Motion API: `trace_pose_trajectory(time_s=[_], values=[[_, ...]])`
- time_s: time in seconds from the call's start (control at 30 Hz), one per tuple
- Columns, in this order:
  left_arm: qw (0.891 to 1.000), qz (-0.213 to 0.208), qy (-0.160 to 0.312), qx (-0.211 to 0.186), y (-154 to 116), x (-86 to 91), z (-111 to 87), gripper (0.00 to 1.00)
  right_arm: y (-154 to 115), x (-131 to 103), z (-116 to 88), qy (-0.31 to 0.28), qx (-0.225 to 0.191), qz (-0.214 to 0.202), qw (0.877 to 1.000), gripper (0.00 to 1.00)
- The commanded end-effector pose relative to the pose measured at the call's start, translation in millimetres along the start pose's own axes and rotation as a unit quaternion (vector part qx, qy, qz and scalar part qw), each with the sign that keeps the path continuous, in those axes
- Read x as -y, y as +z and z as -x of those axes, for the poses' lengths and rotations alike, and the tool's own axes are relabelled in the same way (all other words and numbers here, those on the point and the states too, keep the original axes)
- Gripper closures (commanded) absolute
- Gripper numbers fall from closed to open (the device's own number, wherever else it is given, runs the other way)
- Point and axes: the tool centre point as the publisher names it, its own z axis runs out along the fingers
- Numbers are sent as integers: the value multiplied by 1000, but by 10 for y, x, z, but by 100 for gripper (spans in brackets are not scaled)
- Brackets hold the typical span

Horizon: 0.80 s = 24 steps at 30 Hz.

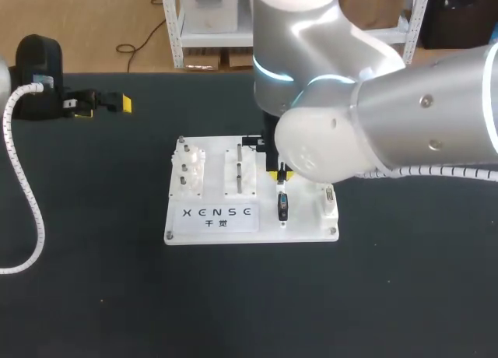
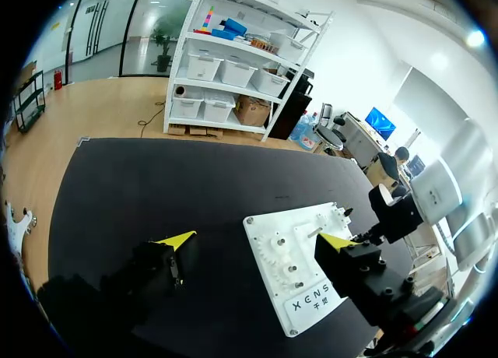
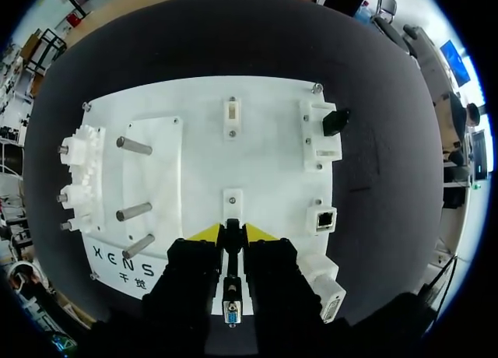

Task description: Insert the USB connector, Ethernet cable, and multi-pin plug into their matching sockets one by one.

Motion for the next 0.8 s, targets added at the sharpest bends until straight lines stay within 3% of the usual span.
trace_pose_trajectory(time_s=[0.03,0.6,0.8], values=[[1000,0,0,0,0,0,0,0,-14,22,-47,1,8,1,1000,100],[1000,0,0,0,0,0,0,0,-236,83,-31,11,27,17,999,100],[1000,0,0,0,0,0,0,0,-350,236,-30,19,34,21,999,100]])
